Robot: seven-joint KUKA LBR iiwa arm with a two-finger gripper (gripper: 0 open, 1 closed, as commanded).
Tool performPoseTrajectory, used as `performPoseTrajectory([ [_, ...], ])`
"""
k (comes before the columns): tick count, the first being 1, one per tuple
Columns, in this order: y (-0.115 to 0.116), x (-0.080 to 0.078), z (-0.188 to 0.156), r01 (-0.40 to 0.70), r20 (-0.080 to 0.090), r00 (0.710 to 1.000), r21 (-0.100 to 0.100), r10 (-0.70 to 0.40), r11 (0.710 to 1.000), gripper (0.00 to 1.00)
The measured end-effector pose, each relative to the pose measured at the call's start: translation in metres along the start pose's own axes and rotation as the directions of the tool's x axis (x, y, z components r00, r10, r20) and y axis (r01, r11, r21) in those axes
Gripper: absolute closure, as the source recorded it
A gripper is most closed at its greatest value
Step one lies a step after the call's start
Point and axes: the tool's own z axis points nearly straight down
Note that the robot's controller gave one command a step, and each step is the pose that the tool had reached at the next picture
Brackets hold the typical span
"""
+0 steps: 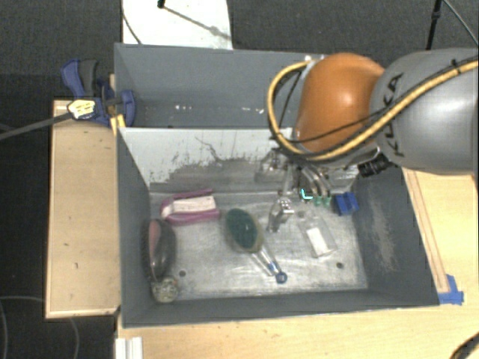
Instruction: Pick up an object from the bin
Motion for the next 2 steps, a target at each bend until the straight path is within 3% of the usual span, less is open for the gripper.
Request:
performPoseTrajectory([
  [1, 0.051, 0.0, 0.11, 0.175, 0.001, 0.985, -0.009, -0.175, 0.985, 0.0],
  [2, 0.038, 0.02, 0.11, -0.032, 0.014, 0.999, -0.004, 0.032, 0.999, 0.0],
])
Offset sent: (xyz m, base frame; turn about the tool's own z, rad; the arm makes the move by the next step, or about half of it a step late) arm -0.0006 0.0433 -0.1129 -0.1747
